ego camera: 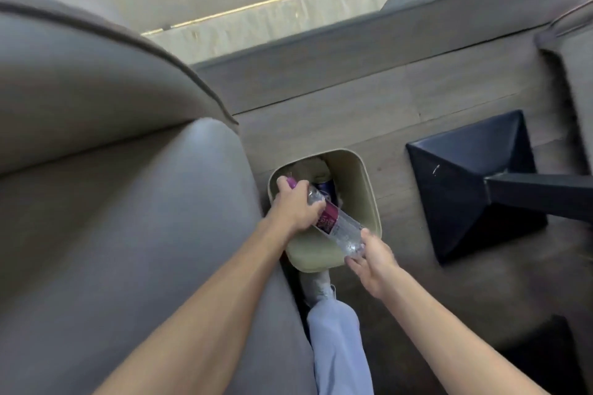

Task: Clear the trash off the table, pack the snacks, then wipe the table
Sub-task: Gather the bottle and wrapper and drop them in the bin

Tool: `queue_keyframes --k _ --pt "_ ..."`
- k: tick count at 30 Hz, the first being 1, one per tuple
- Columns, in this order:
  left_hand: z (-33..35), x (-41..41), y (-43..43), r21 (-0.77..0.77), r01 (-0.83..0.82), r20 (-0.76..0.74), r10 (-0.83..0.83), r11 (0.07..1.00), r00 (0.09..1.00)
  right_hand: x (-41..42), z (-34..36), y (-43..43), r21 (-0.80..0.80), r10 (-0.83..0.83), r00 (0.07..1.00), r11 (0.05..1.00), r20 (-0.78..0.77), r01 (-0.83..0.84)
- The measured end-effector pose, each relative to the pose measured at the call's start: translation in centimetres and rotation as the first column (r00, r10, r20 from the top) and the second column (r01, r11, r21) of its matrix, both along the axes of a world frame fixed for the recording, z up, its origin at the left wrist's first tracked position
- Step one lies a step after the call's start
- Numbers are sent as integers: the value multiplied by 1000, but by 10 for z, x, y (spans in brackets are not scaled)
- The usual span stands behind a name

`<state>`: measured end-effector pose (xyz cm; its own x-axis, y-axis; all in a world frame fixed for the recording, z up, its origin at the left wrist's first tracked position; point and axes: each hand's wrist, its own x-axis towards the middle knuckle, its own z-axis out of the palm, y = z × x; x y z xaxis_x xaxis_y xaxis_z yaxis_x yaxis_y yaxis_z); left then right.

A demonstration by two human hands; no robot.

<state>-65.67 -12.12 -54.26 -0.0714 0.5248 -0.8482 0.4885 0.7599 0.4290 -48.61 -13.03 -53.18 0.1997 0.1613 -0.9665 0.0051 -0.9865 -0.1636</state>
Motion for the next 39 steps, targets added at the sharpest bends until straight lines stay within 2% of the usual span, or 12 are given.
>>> queue_keyframes --k 3,6,9,12,15,17,21,23,26,33,36,39 --pt "-39 2 -1 -31 137 -33 -138 990 990 12 -37 -1 -5 115 993 993 -12 -115" --pt "-63 7 -5 -49 212 -112 -216 976 970 27 -58 2 -1 358 934 934 12 -358" --pt "-69 16 -8 -2 287 -209 -281 958 937 34 -62 5 21 678 723 727 130 -686" --pt "-54 20 -15 54 396 -305 -363 916 880 32 -49 7 63 847 467 467 253 -882" --pt "-20 18 -25 82 529 -403 -458 844 793 25 -14 8 93 900 199 176 388 -980" --pt "13 17 -32 92 568 -435 -480 818 762 23 19 10 87 877 60 21 477 -996" --pt "104 22 -45 91 580 -481 -474 810 737 26 106 14 55 827 -58 -107 560 -993" --pt "157 25 -50 98 557 -497 -444 825 746 29 160 17 86 837 -34 -96 545 -992" --pt "240 31 -56 185 469 -496 -330 864 803 39 250 22 212 829 91 -34 552 -977" --pt "420 70 -71 353 317 -454 -135 880 881 108 437 6 447 708 295 -34 642 -894" --pt "483 106 -74 389 344 -463 -142 855 875 155 496 -10 537 649 419 21 634 -844" --pt "534 156 -67 438 448 -497 -206 779 843 213 539 -26 585 549 525 79 651 -808"
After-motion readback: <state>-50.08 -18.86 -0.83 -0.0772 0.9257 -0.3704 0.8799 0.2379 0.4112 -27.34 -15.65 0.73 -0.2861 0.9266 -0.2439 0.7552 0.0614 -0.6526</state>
